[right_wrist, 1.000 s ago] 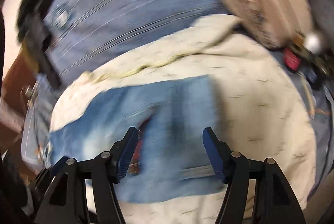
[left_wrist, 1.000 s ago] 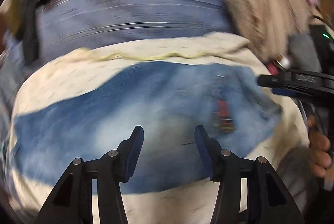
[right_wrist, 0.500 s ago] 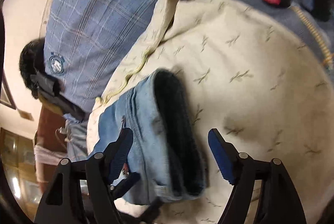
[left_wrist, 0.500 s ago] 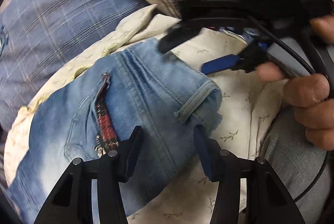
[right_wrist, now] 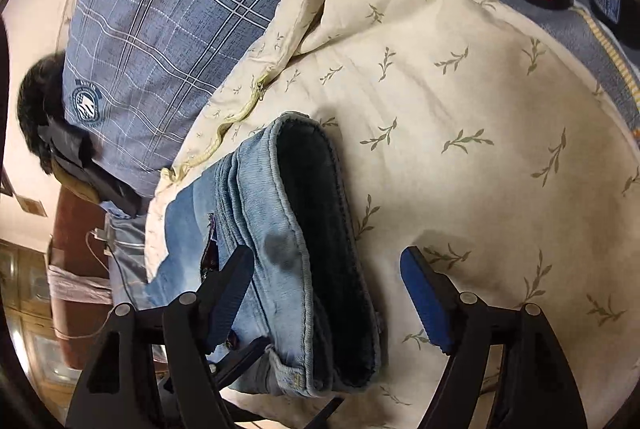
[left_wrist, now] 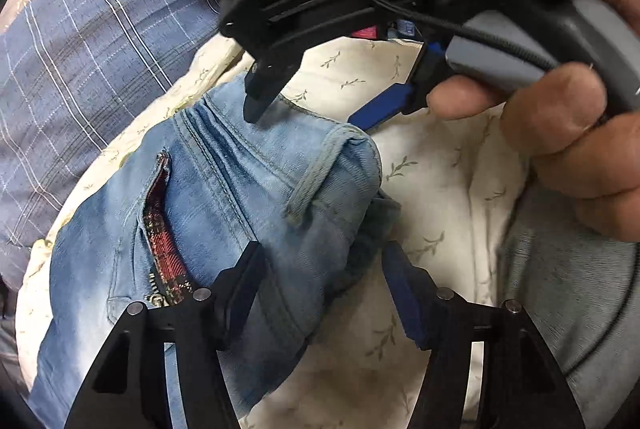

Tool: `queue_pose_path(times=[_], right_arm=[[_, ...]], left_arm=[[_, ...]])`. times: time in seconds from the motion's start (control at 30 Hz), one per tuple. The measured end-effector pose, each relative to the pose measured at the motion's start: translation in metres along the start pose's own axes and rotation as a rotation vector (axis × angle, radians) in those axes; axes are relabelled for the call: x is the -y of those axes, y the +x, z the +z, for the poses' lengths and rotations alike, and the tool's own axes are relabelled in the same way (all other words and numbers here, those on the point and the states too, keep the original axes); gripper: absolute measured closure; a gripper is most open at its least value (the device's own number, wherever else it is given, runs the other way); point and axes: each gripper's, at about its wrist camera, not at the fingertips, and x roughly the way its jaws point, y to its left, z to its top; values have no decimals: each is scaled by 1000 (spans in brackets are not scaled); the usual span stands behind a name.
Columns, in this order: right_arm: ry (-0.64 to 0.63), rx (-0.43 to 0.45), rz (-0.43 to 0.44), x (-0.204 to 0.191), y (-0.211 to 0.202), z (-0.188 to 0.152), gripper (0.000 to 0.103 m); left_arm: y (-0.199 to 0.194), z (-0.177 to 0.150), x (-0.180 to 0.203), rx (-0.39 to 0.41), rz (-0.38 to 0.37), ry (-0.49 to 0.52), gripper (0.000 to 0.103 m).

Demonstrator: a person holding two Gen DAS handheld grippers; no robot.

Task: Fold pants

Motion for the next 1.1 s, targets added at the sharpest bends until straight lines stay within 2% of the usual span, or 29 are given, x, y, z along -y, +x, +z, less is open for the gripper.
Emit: queue_pose_path(times=[0.03, 0.07, 0.1, 0.2, 0.3, 0.37, 0.47, 0.53, 0.6, 0.67, 0.7, 0.9, 1.0, 1.1], right_arm=[[1, -6, 0, 0, 1, 0, 25], [3, -9, 1, 1, 2, 0, 25], [5, -11, 3, 2, 2, 1, 25], [16, -23, 19, 4, 5, 2, 25], [26, -44, 62, 4, 9, 5, 26], [33, -59, 99, 3, 12, 7, 26], [44, -85, 113, 3, 20, 8, 30], [49, -91, 108, 4, 24, 9, 44], [44, -108, 151, 2, 27, 7, 75], [36, -102, 154, 1, 26, 6, 90], [20, -88, 148, -1, 23, 5, 94], [-184, 86, 171, -46, -14, -11, 96], [-278, 146, 174, -79, -27, -25, 96], [-375, 196, 170, -129, -36, -43, 96]], left_arm=[[1, -1, 2, 9, 15, 3, 50], [4, -2, 4, 14, 14, 16, 62], [7, -2, 4, 10, 4, 20, 69], [5, 0, -2, 16, -40, -10, 80], [-13, 2, -26, 56, -143, -138, 85], [-22, 2, -45, 69, -218, -247, 86], [-23, 1, -61, 78, -272, -330, 87], [-20, 0, -63, 76, -280, -347, 87], [-15, 0, -63, 67, -272, -342, 87], [-14, 0, -57, 62, -256, -332, 87], [-18, -1, -53, 65, -250, -333, 87], [-46, -5, -72, 150, -278, -470, 87], [-63, -19, -89, 201, -313, -564, 87], [-85, -37, -111, 260, -344, -645, 87]])
